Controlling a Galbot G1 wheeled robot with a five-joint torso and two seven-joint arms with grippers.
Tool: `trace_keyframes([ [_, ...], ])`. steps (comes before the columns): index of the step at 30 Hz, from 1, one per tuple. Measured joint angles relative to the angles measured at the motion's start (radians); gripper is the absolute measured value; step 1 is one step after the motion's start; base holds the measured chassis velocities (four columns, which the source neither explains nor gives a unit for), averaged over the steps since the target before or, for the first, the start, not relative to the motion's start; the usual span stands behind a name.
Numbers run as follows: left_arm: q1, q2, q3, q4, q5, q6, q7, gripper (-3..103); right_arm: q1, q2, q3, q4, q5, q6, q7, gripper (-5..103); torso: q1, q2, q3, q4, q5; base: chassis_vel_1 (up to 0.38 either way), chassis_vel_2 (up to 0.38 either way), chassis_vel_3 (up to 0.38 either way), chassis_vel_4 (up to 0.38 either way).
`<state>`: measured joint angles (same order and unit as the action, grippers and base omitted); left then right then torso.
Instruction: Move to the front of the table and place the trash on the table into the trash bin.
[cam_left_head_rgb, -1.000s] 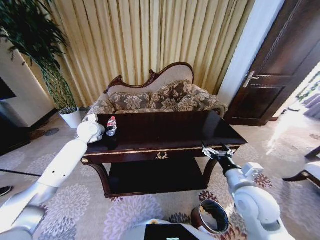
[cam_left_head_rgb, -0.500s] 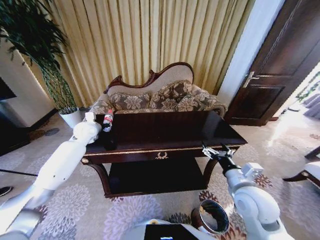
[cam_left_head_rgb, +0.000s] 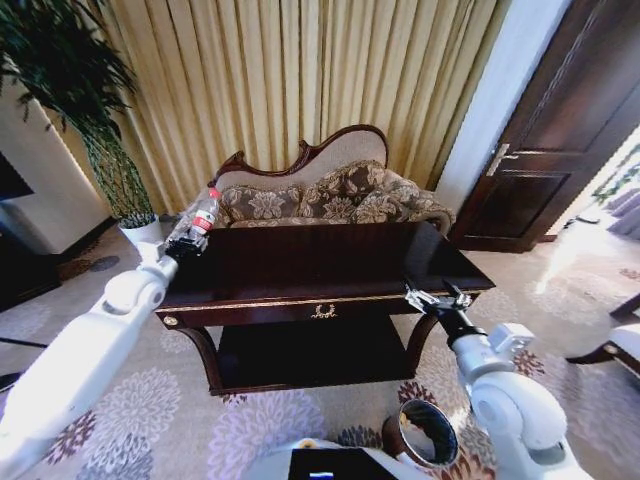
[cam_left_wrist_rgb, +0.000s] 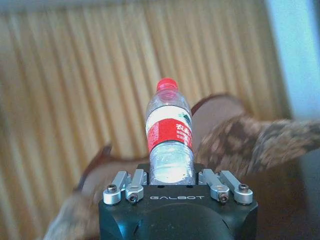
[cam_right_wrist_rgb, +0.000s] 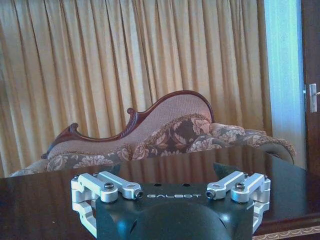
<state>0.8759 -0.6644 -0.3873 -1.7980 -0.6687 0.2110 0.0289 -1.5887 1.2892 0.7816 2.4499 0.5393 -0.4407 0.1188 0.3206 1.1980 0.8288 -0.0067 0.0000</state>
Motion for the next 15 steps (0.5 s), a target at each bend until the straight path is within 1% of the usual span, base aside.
trace_keyframes([
  [1,0.005,0.006,-0.006,-0.010,0.011,-0.024,0.019,40,0.000,0.001,0.000,0.003,0.000,0.000,0.000,100,0.000,0.000,0.000,0.0000,0.0000,0.000,0.000,0.000,0.000],
  [2,0.017,0.018,-0.017,-0.034,0.029,-0.074,0.058,40,-0.001,0.003,0.000,0.011,0.000,0.001,0.000,100,0.000,0.000,0.000,0.0000,0.0001,0.000,0.000,0.000,0.000],
  [3,0.017,0.018,-0.017,-0.034,0.029,-0.074,0.058,40,-0.001,0.003,0.000,0.011,0.000,0.001,0.000,100,0.000,0.000,0.000,0.0000,0.0001,0.000,0.000,0.000,0.000],
  [5,0.031,0.030,-0.026,-0.063,0.037,-0.127,0.094,40,-0.004,0.004,0.004,0.019,0.000,0.002,0.000,100,0.000,0.000,0.000,-0.0001,0.0001,0.000,0.000,0.000,0.000],
  [6,0.051,0.041,-0.039,-0.093,0.041,-0.174,0.121,40,-0.006,0.005,0.010,0.024,0.000,0.006,0.000,100,0.000,0.000,0.000,-0.0001,0.0000,0.000,0.000,0.000,0.000],
  [7,0.051,0.041,-0.039,-0.093,0.041,-0.174,0.121,40,-0.006,0.005,0.010,0.024,0.000,0.006,0.000,100,0.000,0.000,0.000,-0.0001,0.0000,0.000,0.000,0.000,0.000],
  [9,0.097,0.058,-0.070,-0.137,0.050,-0.247,0.155,40,-0.009,0.008,0.014,0.029,0.000,0.014,0.000,100,0.000,0.000,0.000,-0.0001,0.0000,0.000,0.000,0.000,0.000],
  [10,0.128,0.068,-0.092,-0.161,0.053,-0.272,0.173,40,-0.010,0.012,0.016,0.031,0.000,0.018,0.000,100,0.000,0.000,0.000,0.0000,0.0002,0.000,0.000,0.000,0.000],
  [11,0.152,0.075,-0.108,-0.180,0.053,-0.289,0.187,40,-0.010,0.015,0.017,0.032,0.000,0.020,0.000,100,0.000,0.000,0.000,0.0002,0.0002,0.000,0.000,0.000,0.000],
  [12,0.152,0.075,-0.108,-0.180,0.053,-0.289,0.187,40,-0.010,0.015,0.017,0.032,0.000,0.020,0.000,100,0.000,0.000,0.000,0.0002,0.0002,0.000,0.000,0.000,0.000],
  [15,0.210,0.101,-0.146,-0.211,0.054,-0.353,0.226,40,-0.006,0.024,0.017,0.034,-0.001,0.028,0.000,100,0.000,0.000,0.000,0.0003,0.0000,0.000,0.000,0.000,0.000],
])
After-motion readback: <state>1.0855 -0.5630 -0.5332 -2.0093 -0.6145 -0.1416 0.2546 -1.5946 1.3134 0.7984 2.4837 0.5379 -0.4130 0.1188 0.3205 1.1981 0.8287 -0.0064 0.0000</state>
